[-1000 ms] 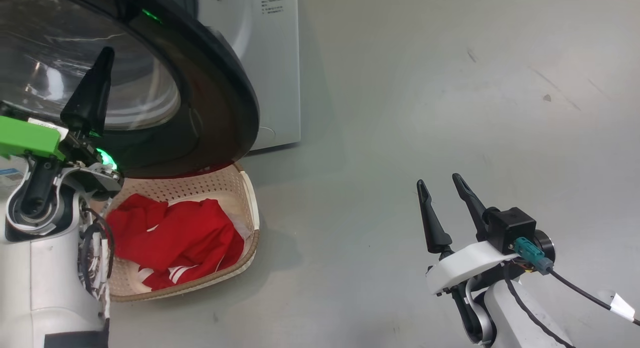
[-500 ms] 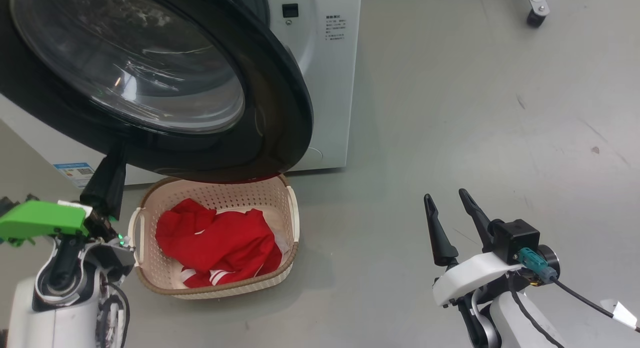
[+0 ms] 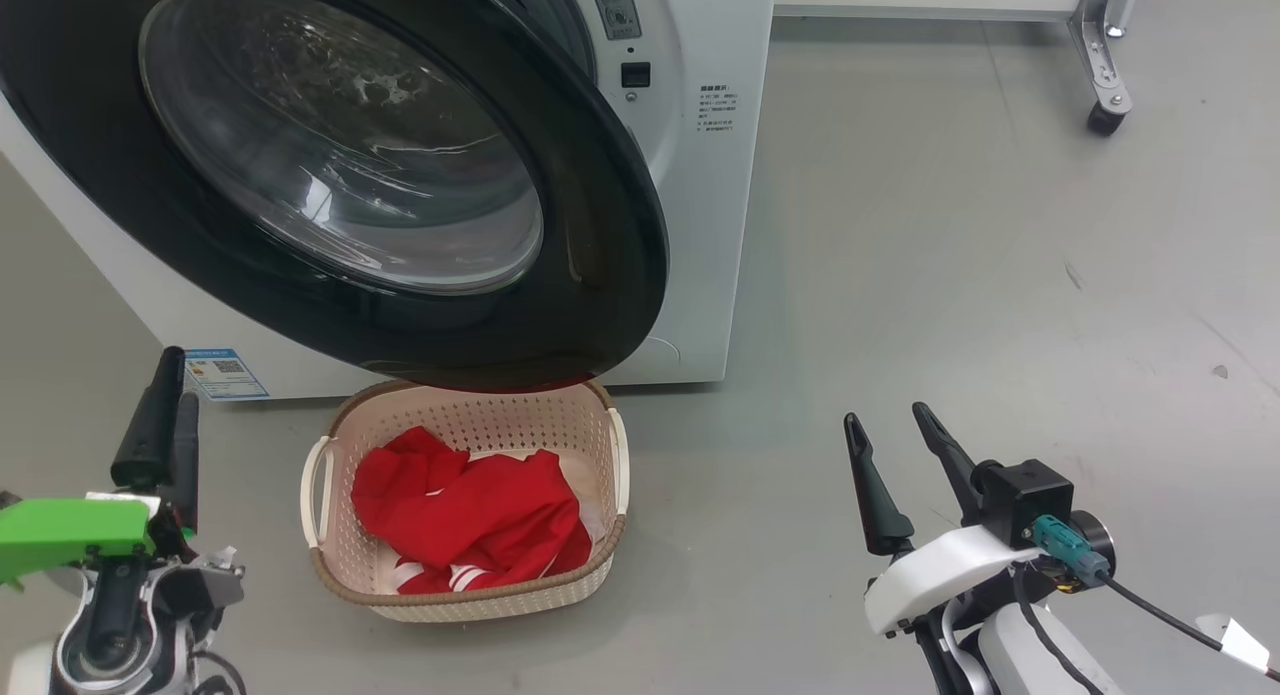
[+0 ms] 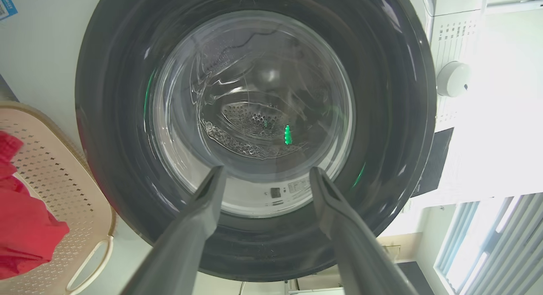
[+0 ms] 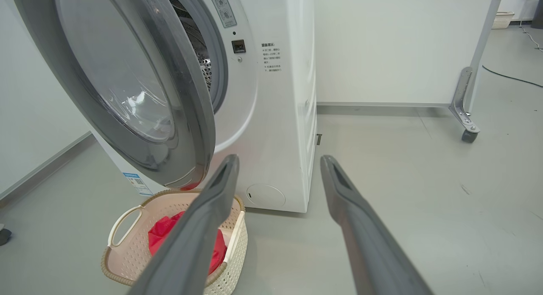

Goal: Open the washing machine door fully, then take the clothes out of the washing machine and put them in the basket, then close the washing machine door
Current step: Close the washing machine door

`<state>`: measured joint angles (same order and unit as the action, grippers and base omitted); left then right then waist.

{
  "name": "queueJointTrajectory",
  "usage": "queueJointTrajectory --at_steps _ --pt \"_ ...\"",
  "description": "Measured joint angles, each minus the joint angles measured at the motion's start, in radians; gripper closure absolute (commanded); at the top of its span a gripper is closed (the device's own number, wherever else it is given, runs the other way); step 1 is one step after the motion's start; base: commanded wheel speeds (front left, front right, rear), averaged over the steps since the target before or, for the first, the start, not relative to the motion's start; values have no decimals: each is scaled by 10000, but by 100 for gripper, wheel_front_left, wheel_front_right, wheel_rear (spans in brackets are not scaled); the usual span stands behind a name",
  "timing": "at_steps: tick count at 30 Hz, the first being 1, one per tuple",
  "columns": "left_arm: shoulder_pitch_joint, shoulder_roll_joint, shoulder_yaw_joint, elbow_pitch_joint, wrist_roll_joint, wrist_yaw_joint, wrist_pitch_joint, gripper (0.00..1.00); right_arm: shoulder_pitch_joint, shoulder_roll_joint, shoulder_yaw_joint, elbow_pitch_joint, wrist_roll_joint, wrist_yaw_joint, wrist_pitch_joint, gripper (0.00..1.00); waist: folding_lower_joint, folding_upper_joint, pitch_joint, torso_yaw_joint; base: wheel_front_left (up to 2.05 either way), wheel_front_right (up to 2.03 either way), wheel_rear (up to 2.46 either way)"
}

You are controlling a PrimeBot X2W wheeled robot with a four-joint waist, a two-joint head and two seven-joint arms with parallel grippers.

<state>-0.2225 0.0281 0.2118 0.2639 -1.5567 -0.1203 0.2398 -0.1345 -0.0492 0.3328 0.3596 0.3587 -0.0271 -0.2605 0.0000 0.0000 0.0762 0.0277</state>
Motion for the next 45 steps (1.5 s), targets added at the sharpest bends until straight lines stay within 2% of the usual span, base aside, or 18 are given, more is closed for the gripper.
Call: queueJointTrajectory --at_steps 4,10,16,20,28,34,39,45 --pt "460 56 -140 -351 817 0 -460 0 1 -2 -46 -12 0 75 0 0 0 0 -57 -43 0 0 0" --pt "1134 704 -938 -878 2545 0 -1058 0 33 0 -111 -31 -17 77 0 0 0 0 -124 -112 0 0 0" --pt "1573 738 -1406 -1009 3047 0 -1825 0 133 0 -150 -35 -54 86 0 0 0 0 -192 -159 0 0 0" --pt "1792 894 -1657 -1005 3754 -4 -2370 0 197 0 -184 -38 -75 100 0 0 0 0 -226 -177 0 0 0" --pt "2383 1923 -2855 -825 6105 -8 -3776 0 212 4 -276 -54 -94 163 0 0 0 0 -293 -209 0 0 0" --pt "2656 2205 -3549 -293 7256 -12 -4890 0 229 4 -422 -88 -115 163 0 0 -1 0 -344 -214 0 0 0" --pt "2715 2569 -3824 198 8571 -52 -4949 0 267 4 -428 -98 -169 165 0 0 -1 0 -404 -227 0 0 0" --pt "2754 2523 -3674 474 9743 -52 -4976 0 377 6 -451 -121 -180 171 0 0 -1 0 -466 -264 0 0 0"
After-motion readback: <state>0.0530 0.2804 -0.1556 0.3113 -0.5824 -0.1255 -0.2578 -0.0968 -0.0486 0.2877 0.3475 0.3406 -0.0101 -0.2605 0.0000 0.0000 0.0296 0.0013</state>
